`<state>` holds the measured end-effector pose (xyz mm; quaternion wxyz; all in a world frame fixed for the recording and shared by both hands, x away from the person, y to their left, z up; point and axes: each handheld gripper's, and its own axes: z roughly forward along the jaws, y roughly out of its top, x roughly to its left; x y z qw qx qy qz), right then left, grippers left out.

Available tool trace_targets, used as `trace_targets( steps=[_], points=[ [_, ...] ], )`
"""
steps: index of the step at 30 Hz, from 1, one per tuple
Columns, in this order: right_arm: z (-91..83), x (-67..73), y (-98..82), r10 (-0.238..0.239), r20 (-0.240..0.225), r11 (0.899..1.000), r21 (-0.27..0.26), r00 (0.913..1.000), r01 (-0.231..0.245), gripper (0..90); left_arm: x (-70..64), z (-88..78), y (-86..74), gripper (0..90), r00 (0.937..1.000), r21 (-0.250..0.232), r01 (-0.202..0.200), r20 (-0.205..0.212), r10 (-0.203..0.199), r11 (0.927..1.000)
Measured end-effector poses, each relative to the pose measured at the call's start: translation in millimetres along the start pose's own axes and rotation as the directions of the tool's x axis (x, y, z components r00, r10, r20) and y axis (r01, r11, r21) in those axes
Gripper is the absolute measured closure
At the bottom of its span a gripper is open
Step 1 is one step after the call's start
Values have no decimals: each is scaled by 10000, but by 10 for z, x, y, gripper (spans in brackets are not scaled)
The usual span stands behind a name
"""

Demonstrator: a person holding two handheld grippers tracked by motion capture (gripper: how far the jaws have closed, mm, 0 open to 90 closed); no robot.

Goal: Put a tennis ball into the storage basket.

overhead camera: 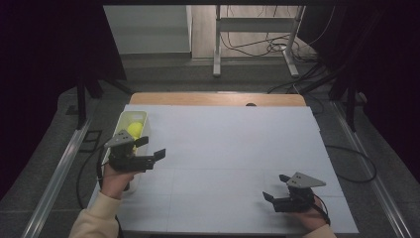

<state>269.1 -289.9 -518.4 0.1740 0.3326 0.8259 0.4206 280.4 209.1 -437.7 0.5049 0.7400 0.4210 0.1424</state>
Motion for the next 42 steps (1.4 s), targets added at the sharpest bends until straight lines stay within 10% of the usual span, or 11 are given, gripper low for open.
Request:
trace_targets(
  steps=[16,31,42],
  points=[
    [36,-8,8,4,27,10000,44,10000,-4,111,-351,184,-305,144,9979,220,-605,225,600,9979],
    [19,-1,8,-58,49,10000,-11,10000,58,111,-449,184,-753,140,9907,717,-1342,311,1322,9884],
    [16,5,7,-98,11,9999,-100,10000,98,110,-348,77,-984,139,9938,862,-1114,117,1108,9900]
  ],
)
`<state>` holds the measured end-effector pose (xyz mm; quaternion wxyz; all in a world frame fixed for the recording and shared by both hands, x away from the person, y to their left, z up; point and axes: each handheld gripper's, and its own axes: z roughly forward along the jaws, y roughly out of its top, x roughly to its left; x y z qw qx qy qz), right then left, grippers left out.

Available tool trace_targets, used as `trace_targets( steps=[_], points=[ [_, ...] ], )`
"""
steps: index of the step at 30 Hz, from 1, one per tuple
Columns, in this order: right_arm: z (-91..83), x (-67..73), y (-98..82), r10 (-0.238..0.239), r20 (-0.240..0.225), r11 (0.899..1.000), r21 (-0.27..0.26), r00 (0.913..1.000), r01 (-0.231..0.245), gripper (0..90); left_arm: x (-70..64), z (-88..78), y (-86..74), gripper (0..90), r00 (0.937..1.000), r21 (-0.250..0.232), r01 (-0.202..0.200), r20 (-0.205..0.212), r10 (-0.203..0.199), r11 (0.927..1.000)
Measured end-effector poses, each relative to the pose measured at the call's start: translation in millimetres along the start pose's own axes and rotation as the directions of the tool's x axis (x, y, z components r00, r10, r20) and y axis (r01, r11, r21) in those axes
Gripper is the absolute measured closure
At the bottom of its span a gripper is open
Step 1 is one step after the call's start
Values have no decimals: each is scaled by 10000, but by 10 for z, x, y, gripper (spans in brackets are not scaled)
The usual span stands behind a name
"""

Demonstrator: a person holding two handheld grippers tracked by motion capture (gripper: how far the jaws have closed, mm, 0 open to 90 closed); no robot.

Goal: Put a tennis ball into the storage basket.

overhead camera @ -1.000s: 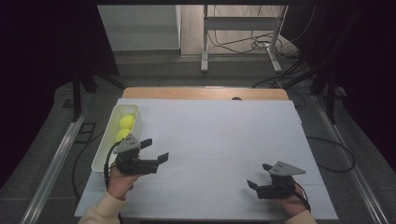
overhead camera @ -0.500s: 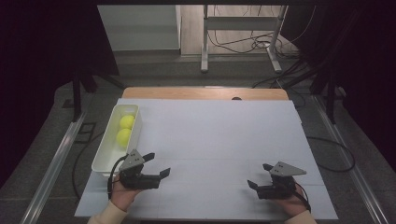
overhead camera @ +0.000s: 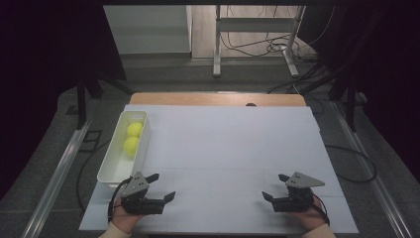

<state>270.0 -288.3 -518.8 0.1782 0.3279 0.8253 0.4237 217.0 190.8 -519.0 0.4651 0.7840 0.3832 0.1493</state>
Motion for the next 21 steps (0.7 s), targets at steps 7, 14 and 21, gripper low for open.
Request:
trace_targets(
  steps=[7,14,21],
  points=[
    [-22,9,7,-31,-58,10000,-88,10000,30,111,27,41,3,139,9996,-81,260,99,-259,9996],
    [-22,3,5,33,-147,9998,-187,9999,-35,110,41,68,14,139,9992,-37,405,30,-405,9992],
    [-34,7,2,23,-104,9998,-184,9999,-25,110,57,85,20,139,9988,-45,484,5,-484,9988]
  ],
)
